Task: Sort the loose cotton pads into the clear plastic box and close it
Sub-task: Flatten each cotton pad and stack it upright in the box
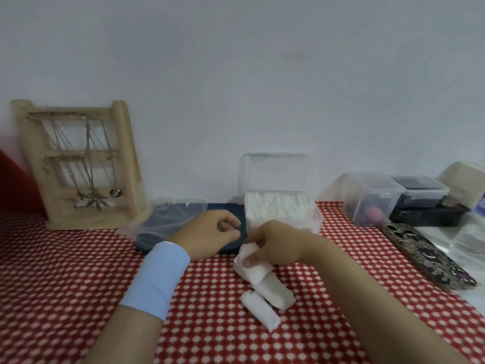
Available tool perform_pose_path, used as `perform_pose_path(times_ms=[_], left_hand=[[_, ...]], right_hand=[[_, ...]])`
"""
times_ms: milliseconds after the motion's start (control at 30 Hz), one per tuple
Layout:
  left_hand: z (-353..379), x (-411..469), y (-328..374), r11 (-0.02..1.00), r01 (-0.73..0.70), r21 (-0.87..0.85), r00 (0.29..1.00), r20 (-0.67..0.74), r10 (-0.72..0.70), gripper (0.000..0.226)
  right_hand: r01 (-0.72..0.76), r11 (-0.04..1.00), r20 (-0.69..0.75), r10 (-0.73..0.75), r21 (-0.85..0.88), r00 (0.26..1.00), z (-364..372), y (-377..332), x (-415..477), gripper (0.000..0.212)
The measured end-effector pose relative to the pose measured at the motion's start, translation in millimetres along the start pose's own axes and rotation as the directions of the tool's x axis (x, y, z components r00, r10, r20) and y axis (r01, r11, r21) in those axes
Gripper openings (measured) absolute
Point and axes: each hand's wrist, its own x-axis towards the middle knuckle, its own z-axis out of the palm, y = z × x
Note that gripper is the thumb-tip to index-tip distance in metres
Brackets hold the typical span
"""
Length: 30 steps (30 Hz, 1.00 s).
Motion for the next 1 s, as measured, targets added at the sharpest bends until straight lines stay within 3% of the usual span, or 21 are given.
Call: perform_pose_path(times_ms=[133,267,333,400,700,833,900,1000], left_hand=[[-1,5,1,0.977,-0.018,-0.214,1.0,0.008,0.02,0.015],[4,5,8,0.86,0.07,-0.506,0.988,0.155,0.01,0.042],[8,6,10,0.834,0.078,-0.546,0.986,0.165,0.015,0.034],[10,7,9,0.805,0.079,-0.589,0.991,0.137,0.003,0.025],[15,10,6,0.588,0.134,-0.798,0.991,0.118,-0.065,0.027],[17,10,8,0.588,0.114,-0.8,0.993,0.071,-0.096,0.021],[16,10,9,0.611,0.102,-0.785,0.992,0.032,-0.125,0.018],[16,9,12,0.681,0.079,-0.728,0.987,-0.036,-0.153,0.019]], right_hand=[[0.064,0.96,-0.126,-0.03,0.272,0.992,-10,12,-2,0.032],[0.09,0.741,-0.105,-0.027,0.666,0.994,-16,14,-6,0.031],[0.107,0.697,-0.131,-0.019,0.709,0.991,-16,12,-4,0.03],[0.11,0.698,-0.155,0.002,0.707,0.988,-15,11,-3,0.027],[0.124,0.684,-0.192,0.024,0.719,0.981,-19,11,-6,0.022],[0.129,0.75,-0.301,0.097,0.649,0.949,-17,4,-7,0.022],[0.115,0.847,-0.426,0.14,0.519,0.894,-14,0,-5,0.03],[0.104,0.973,-0.692,0.07,0.206,0.718,-10,-6,-4,0.03]])
